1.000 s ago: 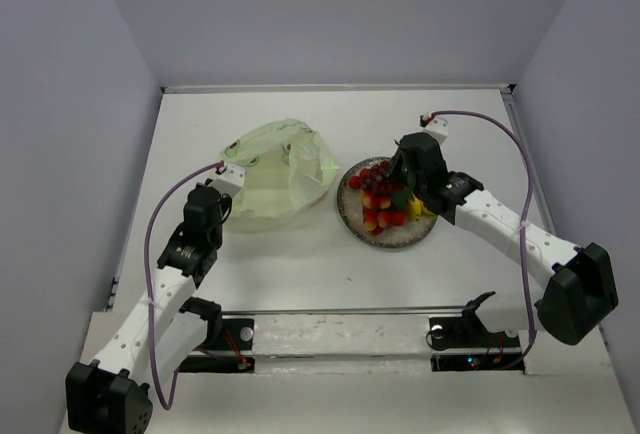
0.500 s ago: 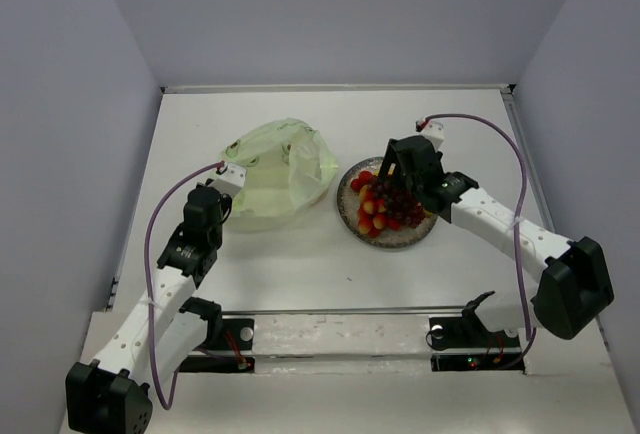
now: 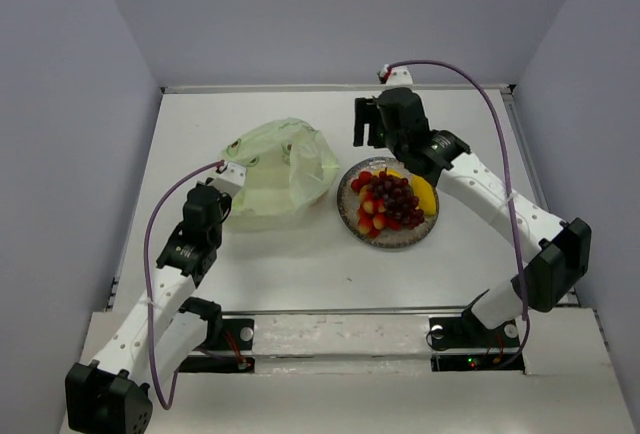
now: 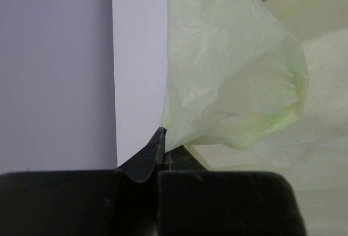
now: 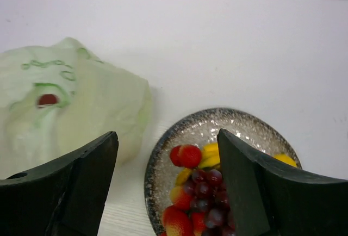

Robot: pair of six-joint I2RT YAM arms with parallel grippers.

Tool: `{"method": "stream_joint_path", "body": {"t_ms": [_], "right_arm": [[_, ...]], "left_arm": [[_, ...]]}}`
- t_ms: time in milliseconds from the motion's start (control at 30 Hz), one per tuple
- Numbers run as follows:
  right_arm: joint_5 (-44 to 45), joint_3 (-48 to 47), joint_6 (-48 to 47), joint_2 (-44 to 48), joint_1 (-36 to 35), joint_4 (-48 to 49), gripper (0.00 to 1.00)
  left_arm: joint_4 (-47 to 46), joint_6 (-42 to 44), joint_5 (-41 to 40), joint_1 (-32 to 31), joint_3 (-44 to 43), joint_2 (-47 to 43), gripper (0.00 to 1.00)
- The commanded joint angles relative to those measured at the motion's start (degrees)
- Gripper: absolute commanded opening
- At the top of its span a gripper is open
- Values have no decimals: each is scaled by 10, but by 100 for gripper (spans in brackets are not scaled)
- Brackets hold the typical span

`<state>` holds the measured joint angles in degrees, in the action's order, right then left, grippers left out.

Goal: Take the fake fruits out of the plastic bag

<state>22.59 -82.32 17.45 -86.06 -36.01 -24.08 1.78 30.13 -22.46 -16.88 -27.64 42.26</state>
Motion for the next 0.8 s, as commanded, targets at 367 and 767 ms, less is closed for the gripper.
{"method": "stream_joint_path", "body": {"t_ms": [367,767], "right_arm": [[-313,-250,2,-248,-169,51,50],[-83,-244,26,-360,-169,12,17]], "left_arm": [[-1,-30,23,-2,-25,-16,1],[-13,-60,49,-3,-22,-31,1]]}}
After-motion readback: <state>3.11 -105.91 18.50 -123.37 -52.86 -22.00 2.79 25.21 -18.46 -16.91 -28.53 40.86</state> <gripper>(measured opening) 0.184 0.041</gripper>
